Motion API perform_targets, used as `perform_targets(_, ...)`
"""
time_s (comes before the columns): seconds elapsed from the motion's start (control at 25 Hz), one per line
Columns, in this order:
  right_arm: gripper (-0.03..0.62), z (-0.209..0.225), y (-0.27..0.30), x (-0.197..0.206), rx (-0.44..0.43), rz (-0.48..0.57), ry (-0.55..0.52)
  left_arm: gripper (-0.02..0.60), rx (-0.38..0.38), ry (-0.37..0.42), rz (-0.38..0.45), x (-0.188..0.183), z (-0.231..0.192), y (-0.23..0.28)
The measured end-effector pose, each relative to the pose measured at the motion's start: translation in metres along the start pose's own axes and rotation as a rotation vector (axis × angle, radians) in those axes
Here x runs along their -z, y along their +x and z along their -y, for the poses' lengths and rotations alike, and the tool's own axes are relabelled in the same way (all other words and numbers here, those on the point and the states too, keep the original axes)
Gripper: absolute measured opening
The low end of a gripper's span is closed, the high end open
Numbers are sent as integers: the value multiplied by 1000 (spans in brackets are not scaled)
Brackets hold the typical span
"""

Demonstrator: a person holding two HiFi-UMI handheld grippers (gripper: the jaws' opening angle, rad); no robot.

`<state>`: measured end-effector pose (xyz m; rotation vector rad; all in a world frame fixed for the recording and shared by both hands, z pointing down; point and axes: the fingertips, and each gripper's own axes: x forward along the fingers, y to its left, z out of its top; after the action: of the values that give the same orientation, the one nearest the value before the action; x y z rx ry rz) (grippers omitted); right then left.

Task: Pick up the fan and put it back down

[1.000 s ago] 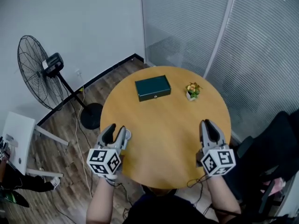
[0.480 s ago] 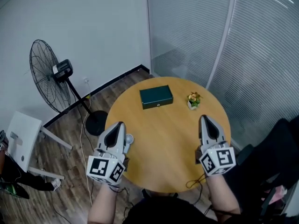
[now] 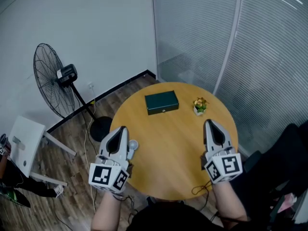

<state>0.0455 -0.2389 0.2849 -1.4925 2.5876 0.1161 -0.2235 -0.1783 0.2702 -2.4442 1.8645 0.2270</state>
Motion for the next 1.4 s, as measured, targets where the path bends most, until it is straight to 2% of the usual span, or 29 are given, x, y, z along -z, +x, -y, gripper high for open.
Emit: perform_targets(1.4,5,13,8,10,-46,-24,25,6,-55,-8,-22,7,-3,7)
